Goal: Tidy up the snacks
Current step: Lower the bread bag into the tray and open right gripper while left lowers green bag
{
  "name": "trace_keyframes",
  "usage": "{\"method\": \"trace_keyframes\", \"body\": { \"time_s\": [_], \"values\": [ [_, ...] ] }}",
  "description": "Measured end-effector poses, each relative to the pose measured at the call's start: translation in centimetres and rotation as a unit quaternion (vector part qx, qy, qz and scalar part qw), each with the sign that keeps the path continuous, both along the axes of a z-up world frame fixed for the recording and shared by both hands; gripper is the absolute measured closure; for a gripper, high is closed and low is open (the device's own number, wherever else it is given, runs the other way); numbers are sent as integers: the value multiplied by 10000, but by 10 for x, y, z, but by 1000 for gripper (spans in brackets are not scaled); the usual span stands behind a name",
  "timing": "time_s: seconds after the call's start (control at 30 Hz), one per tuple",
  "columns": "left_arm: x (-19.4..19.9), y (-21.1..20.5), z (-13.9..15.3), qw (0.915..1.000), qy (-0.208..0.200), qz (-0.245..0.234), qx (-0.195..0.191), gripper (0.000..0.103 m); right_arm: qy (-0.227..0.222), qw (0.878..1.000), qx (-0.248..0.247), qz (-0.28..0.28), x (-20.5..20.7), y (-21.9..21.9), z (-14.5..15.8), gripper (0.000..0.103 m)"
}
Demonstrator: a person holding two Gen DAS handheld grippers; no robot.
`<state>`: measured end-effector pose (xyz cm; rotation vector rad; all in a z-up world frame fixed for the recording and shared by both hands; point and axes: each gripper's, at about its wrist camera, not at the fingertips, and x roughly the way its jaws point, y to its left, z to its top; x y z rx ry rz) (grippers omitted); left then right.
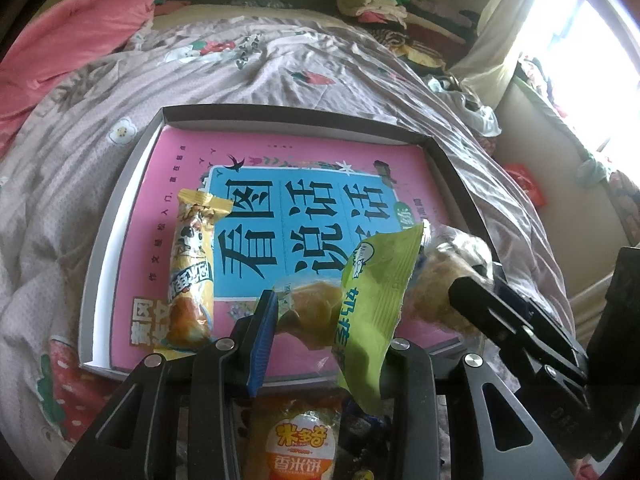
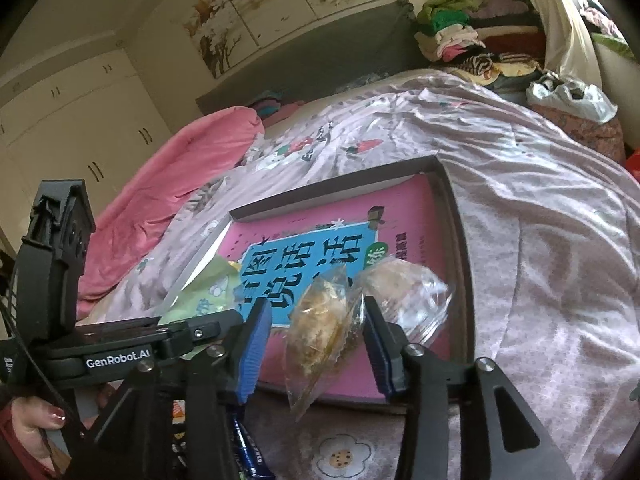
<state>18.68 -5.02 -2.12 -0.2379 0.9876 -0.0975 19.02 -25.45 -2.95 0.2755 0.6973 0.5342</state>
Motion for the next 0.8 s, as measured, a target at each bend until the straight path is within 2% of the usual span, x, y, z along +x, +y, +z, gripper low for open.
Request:
{"method": "trace_keyframes", "body": {
  "time_s": [0.67, 0.8],
  "values": [
    [-4, 5, 12, 9999, -133, 30, -106, 65, -210, 9997, -42, -75, -3, -1, 9, 43],
    [-4, 6, 15, 9998, -173, 38, -91, 60, -242, 9997, -65, -76, -3, -1, 9, 42]
  ]
}}
